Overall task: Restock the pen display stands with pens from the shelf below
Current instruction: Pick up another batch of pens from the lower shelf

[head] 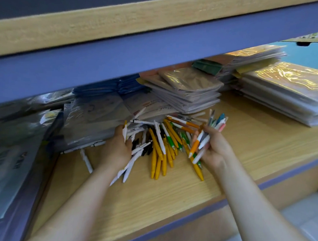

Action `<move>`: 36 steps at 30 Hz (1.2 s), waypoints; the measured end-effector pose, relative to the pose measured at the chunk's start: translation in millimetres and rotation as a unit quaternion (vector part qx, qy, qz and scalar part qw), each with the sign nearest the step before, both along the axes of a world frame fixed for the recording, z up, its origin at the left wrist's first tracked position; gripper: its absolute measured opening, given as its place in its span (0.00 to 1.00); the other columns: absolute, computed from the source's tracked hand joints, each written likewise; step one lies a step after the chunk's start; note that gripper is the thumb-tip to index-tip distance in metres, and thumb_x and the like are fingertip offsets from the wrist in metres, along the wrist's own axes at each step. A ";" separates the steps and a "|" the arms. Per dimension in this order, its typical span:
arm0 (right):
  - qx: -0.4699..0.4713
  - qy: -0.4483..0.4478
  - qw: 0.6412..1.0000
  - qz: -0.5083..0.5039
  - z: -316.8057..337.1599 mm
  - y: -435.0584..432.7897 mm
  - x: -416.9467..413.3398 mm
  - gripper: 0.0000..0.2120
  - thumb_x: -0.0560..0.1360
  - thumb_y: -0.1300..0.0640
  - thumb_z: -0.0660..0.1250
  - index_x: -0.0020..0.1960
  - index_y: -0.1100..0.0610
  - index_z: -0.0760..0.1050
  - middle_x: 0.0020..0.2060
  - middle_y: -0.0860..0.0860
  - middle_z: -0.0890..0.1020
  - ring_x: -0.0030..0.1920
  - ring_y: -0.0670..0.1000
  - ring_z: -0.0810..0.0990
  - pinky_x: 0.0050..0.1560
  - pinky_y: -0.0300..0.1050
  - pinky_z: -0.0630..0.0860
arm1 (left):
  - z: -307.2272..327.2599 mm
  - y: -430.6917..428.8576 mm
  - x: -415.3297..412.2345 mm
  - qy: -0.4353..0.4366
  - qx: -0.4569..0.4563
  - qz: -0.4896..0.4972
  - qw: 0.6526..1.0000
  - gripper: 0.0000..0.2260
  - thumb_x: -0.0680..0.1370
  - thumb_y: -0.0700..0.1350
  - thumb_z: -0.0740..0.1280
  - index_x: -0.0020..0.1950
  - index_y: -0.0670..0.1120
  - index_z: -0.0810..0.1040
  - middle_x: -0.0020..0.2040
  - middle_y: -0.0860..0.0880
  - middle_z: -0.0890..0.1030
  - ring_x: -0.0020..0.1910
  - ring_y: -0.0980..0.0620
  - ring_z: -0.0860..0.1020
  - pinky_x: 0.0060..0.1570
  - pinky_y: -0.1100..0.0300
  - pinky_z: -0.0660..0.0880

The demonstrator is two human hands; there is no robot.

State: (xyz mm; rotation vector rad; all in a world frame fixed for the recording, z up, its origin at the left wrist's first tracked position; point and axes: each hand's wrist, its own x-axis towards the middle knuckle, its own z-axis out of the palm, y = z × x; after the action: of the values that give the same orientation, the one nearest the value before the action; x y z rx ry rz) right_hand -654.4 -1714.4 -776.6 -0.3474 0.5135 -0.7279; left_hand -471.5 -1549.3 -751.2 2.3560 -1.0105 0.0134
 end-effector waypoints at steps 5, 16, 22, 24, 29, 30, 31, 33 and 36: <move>0.004 -0.047 0.996 0.076 -10.4 2.9 4.8 0.02 0.80 0.59 0.59 0.49 0.58 0.68 0.32 0.52 0.72 0.20 0.43 0.67 0.17 0.33 0.65 | 4.7 2.5 -1.5 -0.038 0.089 -0.071 0.993 0.24 0.83 0.48 0.55 0.78 0.56 0.50 0.62 0.43 0.77 0.46 0.45 0.78 0.44 0.54 0.76; -0.079 -0.041 0.951 0.297 3.5 -0.6 -30.2 0.28 0.56 0.59 0.84 0.53 0.58 0.78 0.27 0.50 0.71 0.19 0.42 0.68 0.15 0.32 0.65 | 21.9 16.8 6.6 0.083 0.032 -0.036 0.995 0.36 0.72 0.54 0.73 0.75 0.50 0.60 0.68 0.48 0.73 0.62 0.46 0.74 0.52 0.56 0.71; -0.092 0.014 0.956 0.278 5.3 12.9 -33.1 0.20 0.62 0.59 0.80 0.48 0.55 0.73 0.27 0.50 0.70 0.18 0.42 0.67 0.15 0.31 0.63 | 25.6 11.5 -8.2 0.167 -0.099 -0.014 0.981 0.07 0.79 0.45 0.65 0.44 0.43 0.73 0.37 0.47 0.76 0.33 0.50 0.75 0.33 0.59 0.70; -0.087 -0.011 0.954 0.287 5.2 18.7 -33.3 0.25 0.57 0.61 0.84 0.47 0.56 0.73 0.27 0.50 0.70 0.18 0.43 0.67 0.15 0.32 0.63 | 29.3 2.5 -21.9 0.313 -0.176 -0.038 0.933 0.09 0.79 0.42 0.65 0.40 0.43 0.71 0.30 0.47 0.71 0.25 0.53 0.68 0.24 0.63 0.65; -0.095 -0.078 0.934 0.335 9.0 37.1 -35.8 0.22 0.58 0.61 0.83 0.46 0.57 0.76 0.26 0.50 0.70 0.19 0.42 0.67 0.15 0.31 0.63 | 33.7 -34.0 -64.1 0.431 -0.236 -0.080 0.868 0.07 0.78 0.43 0.68 0.41 0.44 0.75 0.31 0.48 0.75 0.22 0.56 0.66 0.21 0.64 0.62; -0.093 -0.090 0.931 0.343 9.7 40.4 -37.4 0.21 0.60 0.61 0.83 0.47 0.58 0.76 0.27 0.50 0.69 0.19 0.42 0.67 0.15 0.31 0.63 | 33.9 -40.8 -72.2 0.442 -0.248 -0.084 0.858 0.07 0.78 0.44 0.69 0.41 0.44 0.76 0.33 0.46 0.77 0.22 0.56 0.66 0.22 0.64 0.61; -0.089 -0.101 0.928 0.349 10.3 43.0 -39.5 0.20 0.60 0.61 0.82 0.47 0.58 0.76 0.27 0.50 0.69 0.20 0.43 0.67 0.15 0.31 0.63 | 34.4 -46.0 -79.4 0.452 -0.259 -0.086 0.849 0.06 0.77 0.44 0.70 0.42 0.44 0.77 0.36 0.45 0.79 0.22 0.56 0.65 0.23 0.65 0.61; -0.080 -0.114 0.924 0.356 12.0 47.2 -47.4 0.18 0.62 0.60 0.81 0.47 0.59 0.77 0.28 0.51 0.68 0.20 0.43 0.67 0.15 0.31 0.63 | 35.6 -51.6 -90.9 0.469 -0.271 -0.083 0.837 0.06 0.75 0.44 0.72 0.43 0.43 0.78 0.37 0.45 0.77 0.22 0.56 0.65 0.23 0.65 0.60; -0.053 -0.115 0.928 0.350 14.4 54.1 -70.2 0.17 0.63 0.60 0.81 0.48 0.60 0.78 0.29 0.51 0.68 0.21 0.43 0.67 0.15 0.32 0.64 | 37.6 -53.1 -108.0 0.511 -0.268 -0.092 0.812 0.04 0.75 0.39 0.72 0.46 0.40 0.79 0.34 0.46 0.74 0.22 0.56 0.65 0.22 0.67 0.58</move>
State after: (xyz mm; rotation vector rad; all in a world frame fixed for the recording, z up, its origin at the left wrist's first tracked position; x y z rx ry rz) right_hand -724.6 -1660.3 -762.2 -0.5026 0.1004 -0.0936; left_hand -579.5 -1602.5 -713.5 1.3721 -0.5450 -0.8384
